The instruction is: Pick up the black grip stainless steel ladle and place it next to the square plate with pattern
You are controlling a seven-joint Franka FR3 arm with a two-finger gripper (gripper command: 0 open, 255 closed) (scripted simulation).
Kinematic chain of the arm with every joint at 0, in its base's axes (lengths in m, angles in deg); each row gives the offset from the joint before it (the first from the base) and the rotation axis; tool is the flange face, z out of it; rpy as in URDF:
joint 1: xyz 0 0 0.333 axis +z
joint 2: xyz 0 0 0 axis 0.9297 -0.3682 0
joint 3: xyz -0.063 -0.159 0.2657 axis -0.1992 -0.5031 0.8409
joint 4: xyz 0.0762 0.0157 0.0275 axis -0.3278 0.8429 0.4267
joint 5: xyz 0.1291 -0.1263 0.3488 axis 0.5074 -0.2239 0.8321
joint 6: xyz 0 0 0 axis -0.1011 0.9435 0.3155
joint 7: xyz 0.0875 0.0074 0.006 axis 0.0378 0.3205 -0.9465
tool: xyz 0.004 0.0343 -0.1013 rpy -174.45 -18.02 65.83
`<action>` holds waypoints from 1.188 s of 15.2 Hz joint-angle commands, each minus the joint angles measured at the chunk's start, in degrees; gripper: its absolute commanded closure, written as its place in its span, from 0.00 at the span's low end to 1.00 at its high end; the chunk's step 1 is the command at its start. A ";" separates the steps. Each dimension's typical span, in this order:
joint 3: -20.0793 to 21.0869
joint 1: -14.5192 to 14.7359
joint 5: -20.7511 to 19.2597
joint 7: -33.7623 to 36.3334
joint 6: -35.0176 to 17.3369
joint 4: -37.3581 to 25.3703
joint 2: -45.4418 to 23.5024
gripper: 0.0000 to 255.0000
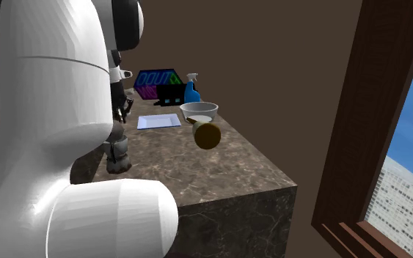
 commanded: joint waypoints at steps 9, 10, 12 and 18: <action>-0.27 0.07 -0.77 1.09 -6.58 4.17 -2.47 1.00; -0.31 0.07 -0.86 1.20 -7.21 4.52 -2.76 1.00; -0.38 0.10 -1.04 1.41 -8.47 5.18 -3.37 1.00; -0.42 0.11 -1.12 1.51 -9.04 5.46 -3.66 1.00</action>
